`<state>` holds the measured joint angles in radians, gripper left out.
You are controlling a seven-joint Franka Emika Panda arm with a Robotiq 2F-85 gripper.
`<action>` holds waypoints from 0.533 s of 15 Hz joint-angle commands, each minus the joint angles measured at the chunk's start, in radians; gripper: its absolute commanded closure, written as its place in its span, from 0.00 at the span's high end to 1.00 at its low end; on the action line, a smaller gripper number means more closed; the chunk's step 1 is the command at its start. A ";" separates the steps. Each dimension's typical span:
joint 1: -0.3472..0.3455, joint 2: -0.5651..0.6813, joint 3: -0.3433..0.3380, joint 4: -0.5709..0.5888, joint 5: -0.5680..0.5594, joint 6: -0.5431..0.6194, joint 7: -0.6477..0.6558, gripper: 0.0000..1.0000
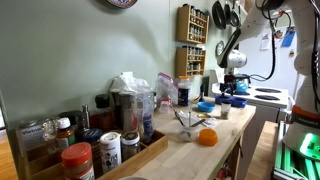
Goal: Pour the contents from the furthest cup into the blue bowl
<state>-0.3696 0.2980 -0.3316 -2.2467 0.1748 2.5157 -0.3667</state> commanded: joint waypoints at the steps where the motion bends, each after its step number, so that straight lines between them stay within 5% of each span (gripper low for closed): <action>1: -0.046 0.029 0.026 0.030 -0.024 -0.017 -0.018 0.85; 5: -0.068 0.029 0.045 0.038 -0.012 -0.030 -0.032 0.76; 6: -0.071 0.027 0.049 0.037 -0.012 -0.033 -0.034 0.60; 8: -0.074 0.026 0.055 0.036 -0.012 -0.034 -0.034 0.60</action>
<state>-0.4178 0.3156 -0.2996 -2.2255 0.1651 2.5091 -0.3817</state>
